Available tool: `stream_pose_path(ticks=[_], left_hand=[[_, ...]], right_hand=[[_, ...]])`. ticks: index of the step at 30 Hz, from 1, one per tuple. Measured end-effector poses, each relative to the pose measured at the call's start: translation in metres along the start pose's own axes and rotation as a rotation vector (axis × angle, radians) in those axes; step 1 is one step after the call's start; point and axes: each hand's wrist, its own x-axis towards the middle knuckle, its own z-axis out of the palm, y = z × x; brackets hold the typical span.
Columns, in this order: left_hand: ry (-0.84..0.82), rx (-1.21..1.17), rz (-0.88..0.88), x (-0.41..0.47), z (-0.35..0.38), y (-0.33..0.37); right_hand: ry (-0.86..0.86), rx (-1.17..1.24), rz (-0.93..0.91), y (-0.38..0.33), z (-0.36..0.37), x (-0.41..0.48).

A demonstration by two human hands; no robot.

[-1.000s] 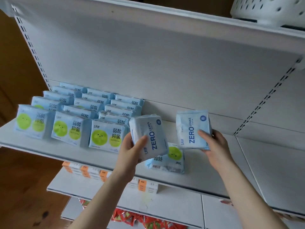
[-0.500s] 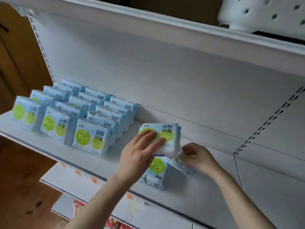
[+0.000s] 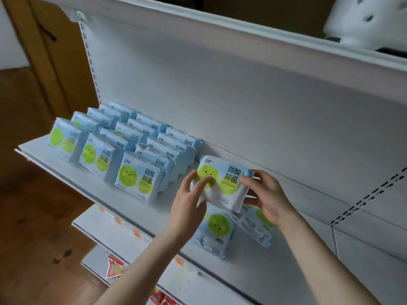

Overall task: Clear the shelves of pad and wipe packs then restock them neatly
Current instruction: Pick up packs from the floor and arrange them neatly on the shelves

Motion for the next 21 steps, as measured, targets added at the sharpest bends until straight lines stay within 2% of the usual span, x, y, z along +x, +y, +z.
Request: stream_pose_path(ticks=[2, 5, 7, 11, 14, 17, 21], left_hand=[[-0.034, -0.021, -0.049, 0.007, 0.001, 0.001], [-0.043, -0.001, 0.065, 0.019, 0.003, -0.009], [-0.053, -0.015, 0.072, 0.027, 0.004, -0.016], [-0.22, -0.025, -0.172, 0.045, 0.007, -0.025], [-0.268, -0.189, -0.341, 0.064, 0.012, -0.03], [-0.33, -0.246, -0.417, 0.08, 0.018, -0.038], [-0.392, -0.253, -0.435, 0.092, 0.022, -0.044]], right_hand=[[0.003, -0.041, 0.008, -0.002, 0.003, 0.006], [-0.048, -0.161, 0.056, -0.007, 0.004, 0.016], [-0.016, -0.207, 0.054, -0.008, 0.006, 0.028], [0.137, -0.209, 0.011, -0.001, 0.015, 0.068], [0.204, -0.383, -0.032, 0.014, 0.024, 0.096], [0.25, -0.481, -0.047, 0.026, 0.03, 0.116], [0.319, -0.604, -0.081, 0.033, 0.034, 0.128]])
